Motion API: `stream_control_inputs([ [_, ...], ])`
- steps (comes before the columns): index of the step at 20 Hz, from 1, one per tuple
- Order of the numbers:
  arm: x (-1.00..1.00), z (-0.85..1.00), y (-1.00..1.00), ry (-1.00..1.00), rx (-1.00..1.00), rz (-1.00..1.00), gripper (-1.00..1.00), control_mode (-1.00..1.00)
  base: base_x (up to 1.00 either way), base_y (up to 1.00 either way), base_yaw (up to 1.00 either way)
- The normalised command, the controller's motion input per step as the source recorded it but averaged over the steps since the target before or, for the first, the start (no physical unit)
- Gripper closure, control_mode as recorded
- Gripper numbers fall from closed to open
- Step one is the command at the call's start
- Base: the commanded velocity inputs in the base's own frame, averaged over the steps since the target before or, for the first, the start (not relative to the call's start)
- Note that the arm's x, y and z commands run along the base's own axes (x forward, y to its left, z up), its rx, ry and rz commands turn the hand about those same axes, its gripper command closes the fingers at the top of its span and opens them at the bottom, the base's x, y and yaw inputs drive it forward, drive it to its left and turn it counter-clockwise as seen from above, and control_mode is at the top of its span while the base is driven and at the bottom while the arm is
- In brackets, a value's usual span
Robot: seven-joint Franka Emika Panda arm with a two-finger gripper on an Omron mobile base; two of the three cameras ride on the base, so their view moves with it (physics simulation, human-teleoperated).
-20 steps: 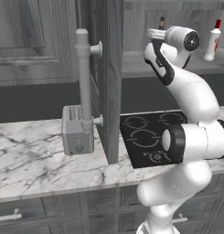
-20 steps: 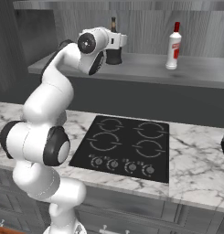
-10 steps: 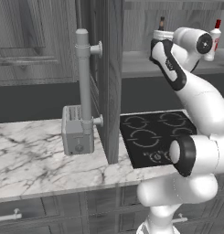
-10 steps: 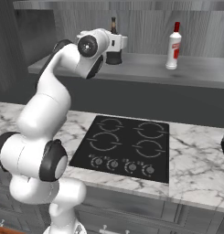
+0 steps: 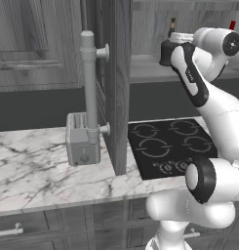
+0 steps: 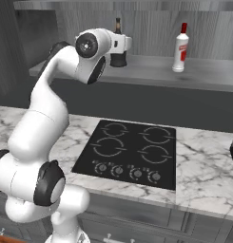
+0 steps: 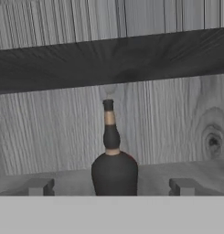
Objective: Sort all alcoholic drinks to one cabinet, and non-alcoholic drinks to the other.
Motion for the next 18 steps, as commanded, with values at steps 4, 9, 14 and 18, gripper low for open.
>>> stream_control_inputs([
  [4,-0.45,0.09,0.02,0.04,-0.02,0.0,-1.0,-1.0,0.0,0.0,0.0],
  [9,-0.45,0.05,0.02,0.03,-0.02,0.0,-1.0,-1.0,0.0,0.0,0.0],
  [14,-0.44,0.0,0.03,0.03,-0.02,0.0,-1.0,-1.0,0.0,0.0,0.0],
  [18,-0.44,0.0,0.04,0.02,-0.03,0.01,-1.0,-1.0,0.0,0.0,0.0],
])
